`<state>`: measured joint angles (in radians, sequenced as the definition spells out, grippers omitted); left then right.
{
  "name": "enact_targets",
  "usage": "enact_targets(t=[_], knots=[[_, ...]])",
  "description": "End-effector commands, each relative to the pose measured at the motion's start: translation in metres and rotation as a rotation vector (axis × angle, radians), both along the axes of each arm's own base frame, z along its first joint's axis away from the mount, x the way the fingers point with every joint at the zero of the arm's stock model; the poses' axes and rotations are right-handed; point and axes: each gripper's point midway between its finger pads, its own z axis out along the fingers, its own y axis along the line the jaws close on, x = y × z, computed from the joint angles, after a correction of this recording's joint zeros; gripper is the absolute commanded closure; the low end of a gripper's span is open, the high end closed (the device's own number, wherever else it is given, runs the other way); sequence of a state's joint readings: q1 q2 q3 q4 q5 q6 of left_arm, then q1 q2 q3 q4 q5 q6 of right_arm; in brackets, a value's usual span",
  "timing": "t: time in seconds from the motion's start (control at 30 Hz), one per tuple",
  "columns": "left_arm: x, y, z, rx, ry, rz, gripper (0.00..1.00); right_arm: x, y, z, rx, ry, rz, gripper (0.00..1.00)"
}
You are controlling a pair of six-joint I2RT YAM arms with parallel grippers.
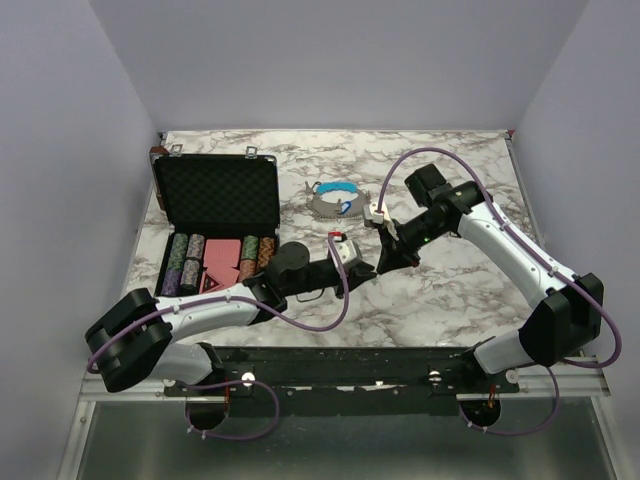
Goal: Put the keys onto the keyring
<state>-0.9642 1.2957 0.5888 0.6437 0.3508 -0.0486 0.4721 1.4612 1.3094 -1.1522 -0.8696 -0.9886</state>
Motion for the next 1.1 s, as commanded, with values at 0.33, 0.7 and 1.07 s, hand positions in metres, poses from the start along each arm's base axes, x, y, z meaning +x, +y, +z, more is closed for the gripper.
enact_targets(t=[0.33,0.7,1.07], knots=[[0.003,-0.007,0.002,0.048,-0.003,-0.005,0.9,-0.007,0.004,0.004,0.034,0.011,0.025,1.0],[0.004,-0.003,0.002,0.063,-0.004,0.009,0.81,-0.007,0.004,0.005,0.035,0.003,0.024,1.0],[0.002,-0.004,-0.005,0.1,0.017,-0.005,1.0,-0.008,0.003,0.005,0.034,0.004,0.023,1.0]])
